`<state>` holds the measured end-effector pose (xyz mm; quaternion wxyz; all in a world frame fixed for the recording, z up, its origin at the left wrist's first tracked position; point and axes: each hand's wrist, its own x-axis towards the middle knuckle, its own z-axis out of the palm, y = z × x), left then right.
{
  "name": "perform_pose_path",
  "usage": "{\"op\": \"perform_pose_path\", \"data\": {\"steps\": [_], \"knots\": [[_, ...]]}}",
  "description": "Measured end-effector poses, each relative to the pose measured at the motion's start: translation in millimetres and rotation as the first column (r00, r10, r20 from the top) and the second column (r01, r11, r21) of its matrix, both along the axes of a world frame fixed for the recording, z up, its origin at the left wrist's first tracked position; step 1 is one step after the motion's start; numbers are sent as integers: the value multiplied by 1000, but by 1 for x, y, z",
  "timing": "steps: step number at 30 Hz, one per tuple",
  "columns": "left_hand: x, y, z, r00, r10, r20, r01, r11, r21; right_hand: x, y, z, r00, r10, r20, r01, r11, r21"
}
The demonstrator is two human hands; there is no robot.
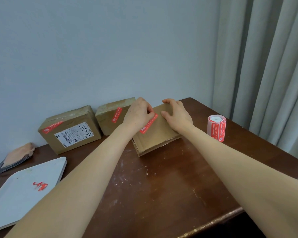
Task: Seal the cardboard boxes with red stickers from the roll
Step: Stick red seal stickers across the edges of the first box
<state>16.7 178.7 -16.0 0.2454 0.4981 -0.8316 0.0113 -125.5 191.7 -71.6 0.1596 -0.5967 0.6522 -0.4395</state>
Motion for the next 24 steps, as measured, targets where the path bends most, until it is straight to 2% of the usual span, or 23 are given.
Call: {"op": "perform_pose_path", "data": {"steps": [6, 24], "knots": [[4, -4, -3, 999, -23, 28, 22, 1000, 20, 1, 0, -1, 1000, -3, -6, 3, 1000, -3], [8, 5, 3, 998, -55, -31, 57, 996, 72, 1, 1, 0, 1000, -17, -15, 16, 1000, -15]]}}
